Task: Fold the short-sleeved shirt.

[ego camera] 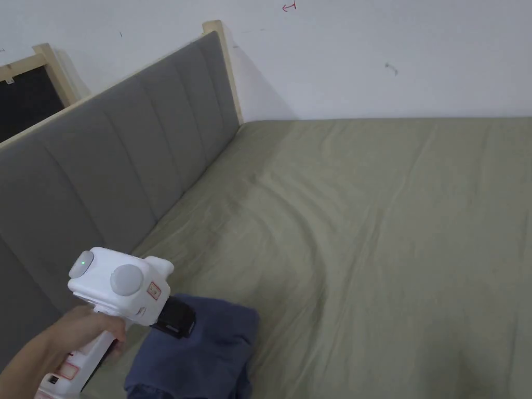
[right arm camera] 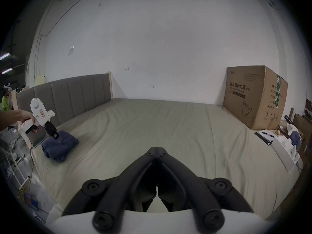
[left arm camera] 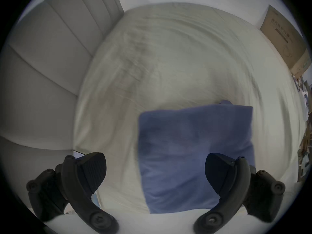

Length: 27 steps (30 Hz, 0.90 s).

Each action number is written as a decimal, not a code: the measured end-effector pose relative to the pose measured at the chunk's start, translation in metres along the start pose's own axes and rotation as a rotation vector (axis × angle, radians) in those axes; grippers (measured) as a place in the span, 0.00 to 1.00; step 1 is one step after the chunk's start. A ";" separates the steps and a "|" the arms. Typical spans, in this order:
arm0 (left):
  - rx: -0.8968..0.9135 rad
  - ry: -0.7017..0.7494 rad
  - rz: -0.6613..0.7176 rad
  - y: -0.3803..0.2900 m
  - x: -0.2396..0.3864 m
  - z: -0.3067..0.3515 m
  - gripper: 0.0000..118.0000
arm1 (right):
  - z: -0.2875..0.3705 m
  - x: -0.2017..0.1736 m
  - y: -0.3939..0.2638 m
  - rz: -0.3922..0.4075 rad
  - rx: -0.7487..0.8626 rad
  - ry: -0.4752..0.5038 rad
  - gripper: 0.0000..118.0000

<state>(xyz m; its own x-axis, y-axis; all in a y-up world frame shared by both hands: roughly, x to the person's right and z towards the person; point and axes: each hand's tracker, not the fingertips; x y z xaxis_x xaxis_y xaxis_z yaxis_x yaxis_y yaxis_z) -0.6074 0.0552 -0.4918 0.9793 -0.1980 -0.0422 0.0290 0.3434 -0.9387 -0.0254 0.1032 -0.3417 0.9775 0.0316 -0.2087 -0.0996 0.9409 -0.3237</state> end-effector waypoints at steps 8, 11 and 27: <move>0.153 -0.351 0.282 -0.025 0.022 0.070 0.93 | 0.009 0.011 -0.003 -0.010 -0.019 0.008 0.00; 0.242 -0.325 0.265 -0.040 0.068 0.114 0.34 | 0.018 0.019 0.003 -0.026 -0.006 0.011 0.00; 0.831 -0.208 0.171 -0.128 0.267 0.305 0.00 | 0.090 0.076 0.056 -0.045 0.107 -0.046 0.00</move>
<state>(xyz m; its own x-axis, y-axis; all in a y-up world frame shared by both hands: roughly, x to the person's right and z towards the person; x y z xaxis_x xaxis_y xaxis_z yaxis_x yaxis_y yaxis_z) -0.2887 0.2388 -0.2789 0.9979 0.0615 -0.0206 -0.0647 0.9276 -0.3679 0.0598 0.1883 -0.2921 0.9883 0.0016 -0.1524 -0.0372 0.9723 -0.2308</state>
